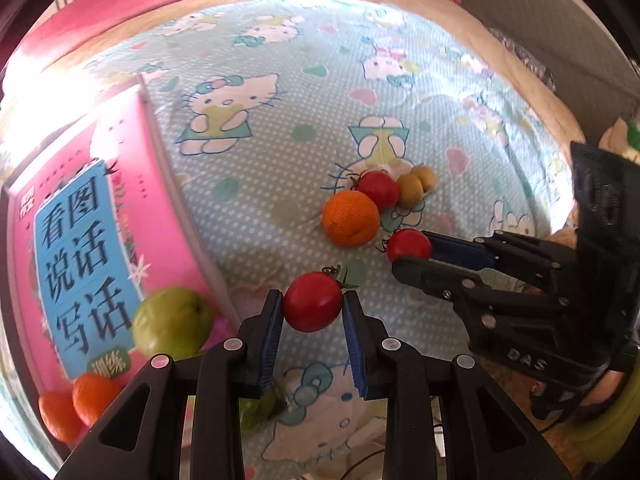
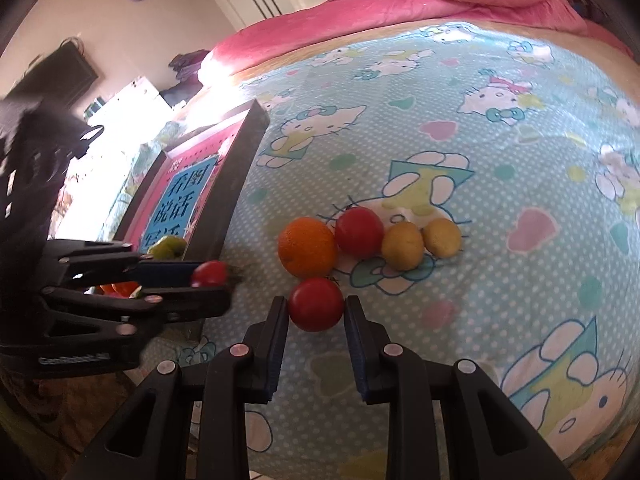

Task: Organize fruits
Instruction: 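Close the left tool on its tomato while the right tool grasps and lifts its tomato, then carry the tomato with the left tool while the right tool carries its tomato toward the book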

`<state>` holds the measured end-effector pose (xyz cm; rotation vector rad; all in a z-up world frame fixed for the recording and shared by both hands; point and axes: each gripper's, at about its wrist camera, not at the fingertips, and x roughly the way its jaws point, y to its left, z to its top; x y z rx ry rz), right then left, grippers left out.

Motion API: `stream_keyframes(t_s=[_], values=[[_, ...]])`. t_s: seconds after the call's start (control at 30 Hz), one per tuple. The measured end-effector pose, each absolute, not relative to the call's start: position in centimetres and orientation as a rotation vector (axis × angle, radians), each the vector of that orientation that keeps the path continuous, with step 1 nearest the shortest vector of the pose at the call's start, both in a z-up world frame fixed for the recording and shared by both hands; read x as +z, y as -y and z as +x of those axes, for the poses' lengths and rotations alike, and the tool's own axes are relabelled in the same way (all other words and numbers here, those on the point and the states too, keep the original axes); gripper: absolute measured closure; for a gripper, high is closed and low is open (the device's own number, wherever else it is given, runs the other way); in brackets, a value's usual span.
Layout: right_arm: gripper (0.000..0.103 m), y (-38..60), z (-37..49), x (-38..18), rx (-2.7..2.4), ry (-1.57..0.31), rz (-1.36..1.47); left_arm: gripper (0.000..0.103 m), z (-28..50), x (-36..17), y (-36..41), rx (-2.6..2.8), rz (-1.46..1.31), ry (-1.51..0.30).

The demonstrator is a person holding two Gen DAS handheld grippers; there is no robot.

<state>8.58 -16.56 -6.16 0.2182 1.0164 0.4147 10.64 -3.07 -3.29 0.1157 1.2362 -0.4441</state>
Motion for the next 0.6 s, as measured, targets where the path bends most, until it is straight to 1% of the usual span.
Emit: stream_keyframes(t_s=[0.6], values=[[0.074,13.9,7.0,-3.9,0.51,-0.89,0.118,0.072,9.0,0.2,-3.7,-0.299,0.003,-1.153]])
